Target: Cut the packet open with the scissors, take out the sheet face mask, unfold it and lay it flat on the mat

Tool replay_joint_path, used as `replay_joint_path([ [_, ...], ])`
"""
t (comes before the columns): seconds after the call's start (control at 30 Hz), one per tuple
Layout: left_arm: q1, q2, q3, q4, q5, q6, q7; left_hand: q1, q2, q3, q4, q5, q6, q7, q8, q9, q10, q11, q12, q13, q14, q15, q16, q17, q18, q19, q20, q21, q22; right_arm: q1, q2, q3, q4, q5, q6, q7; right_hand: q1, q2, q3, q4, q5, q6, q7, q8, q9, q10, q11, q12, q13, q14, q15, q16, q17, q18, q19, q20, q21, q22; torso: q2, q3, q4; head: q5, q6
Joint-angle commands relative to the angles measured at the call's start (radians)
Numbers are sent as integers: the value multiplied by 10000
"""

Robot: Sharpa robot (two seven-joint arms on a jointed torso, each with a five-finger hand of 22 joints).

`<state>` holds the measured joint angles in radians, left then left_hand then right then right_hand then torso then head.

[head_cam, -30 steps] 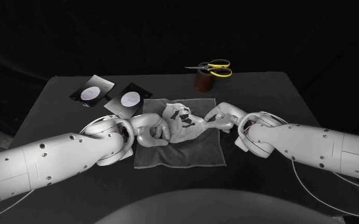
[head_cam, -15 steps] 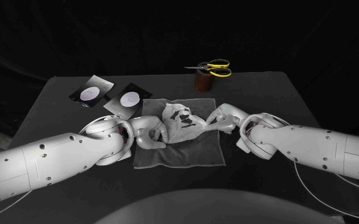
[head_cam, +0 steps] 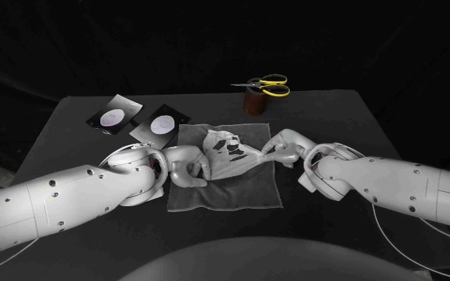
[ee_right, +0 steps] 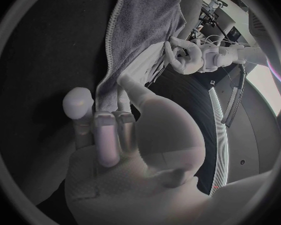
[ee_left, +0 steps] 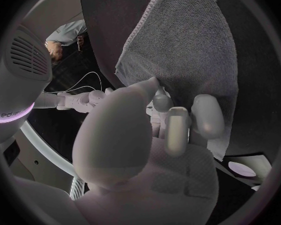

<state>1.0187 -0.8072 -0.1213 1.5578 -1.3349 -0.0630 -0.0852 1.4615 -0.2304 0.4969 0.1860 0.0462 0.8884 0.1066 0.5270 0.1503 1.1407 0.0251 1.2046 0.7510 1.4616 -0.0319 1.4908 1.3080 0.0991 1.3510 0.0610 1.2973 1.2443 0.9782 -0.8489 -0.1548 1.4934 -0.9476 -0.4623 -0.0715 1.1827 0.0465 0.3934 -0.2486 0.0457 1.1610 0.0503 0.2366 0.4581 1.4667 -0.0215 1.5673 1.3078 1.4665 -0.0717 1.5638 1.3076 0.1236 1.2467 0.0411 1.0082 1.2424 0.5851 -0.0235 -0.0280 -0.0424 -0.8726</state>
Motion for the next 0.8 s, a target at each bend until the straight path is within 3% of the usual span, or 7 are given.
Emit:
replay_joint_path([
  [0.03, -64, 9, -67, -23, -271, 603, -303, -115, 18, 24, -19, 28, -64, 24, -26, -13, 78, 22, 34, 10, 449, -46, 54, 245, -120, 49, 11, 44, 15, 63, -56, 12, 22, 703, 846, -449, -161, 14, 86, 8, 29, 69, -81, 270, 384, 1041, -85, 35, 2630, 1043, -100, 70, 2632, 71, -43, -60, -37, -33, 0, -1, 0, -11, 0],
  [0.33, -64, 34, -67, -44, -319, 604, -340, -119, 38, 40, -32, 28, -14, 10, -51, -26, 96, 6, 53, 40, 450, -55, 55, 250, -122, 52, 6, 51, 23, 364, -159, 18, 207, 890, 3087, -1576, -244, 15, 181, 2, 29, 11, -81, 326, 436, 1041, -86, 35, 2630, 1043, -103, 70, 2632, 79, -75, -68, -97, -59, -1, -3, -1, -37, 0],
  [0.43, -64, 40, -67, -49, -324, 592, -327, -119, 38, 40, -32, 28, -14, 10, -51, -26, 96, 6, 53, 40, 450, -55, 55, 250, -122, 52, 6, 51, 23, 471, -162, 18, 231, 891, 3497, -1942, -276, 1, 206, -1, 28, -14, -80, 344, 454, 1041, -86, 35, 2630, 1043, -103, 70, 2632, 82, -87, -69, -119, -69, -2, -6, 2, -43, 0],
  [0.57, -64, 45, -67, -55, -314, 540, -262, -127, 47, 48, -43, 28, 31, -1, -70, -36, 101, -6, 61, 54, 452, -65, 57, 255, -120, 49, 1, 49, 22, 550, -140, 18, 226, 879, 3459, -2229, -413, -45, 232, 36, 27, -59, -92, 405, 507, 1041, -92, 35, 2630, 1043, -107, 70, 2632, 87, -100, -73, -155, -83, 4, -5, 4, -50, 0],
  [0.8, -62, 18, -67, -71, -180, 227, 92, -127, 66, 73, -80, 29, 150, -33, -95, -51, 60, -40, 41, 20, 435, -90, 40, 207, -104, 3, -11, 1, -33, 607, -138, 18, 226, 911, 2721, -2276, -668, -212, 188, 115, 27, -118, -137, 515, 595, 1041, -128, 35, 2630, 1043, -133, 70, 2632, 92, -95, -91, -188, -93, 3, -3, 0, -57, 0],
])
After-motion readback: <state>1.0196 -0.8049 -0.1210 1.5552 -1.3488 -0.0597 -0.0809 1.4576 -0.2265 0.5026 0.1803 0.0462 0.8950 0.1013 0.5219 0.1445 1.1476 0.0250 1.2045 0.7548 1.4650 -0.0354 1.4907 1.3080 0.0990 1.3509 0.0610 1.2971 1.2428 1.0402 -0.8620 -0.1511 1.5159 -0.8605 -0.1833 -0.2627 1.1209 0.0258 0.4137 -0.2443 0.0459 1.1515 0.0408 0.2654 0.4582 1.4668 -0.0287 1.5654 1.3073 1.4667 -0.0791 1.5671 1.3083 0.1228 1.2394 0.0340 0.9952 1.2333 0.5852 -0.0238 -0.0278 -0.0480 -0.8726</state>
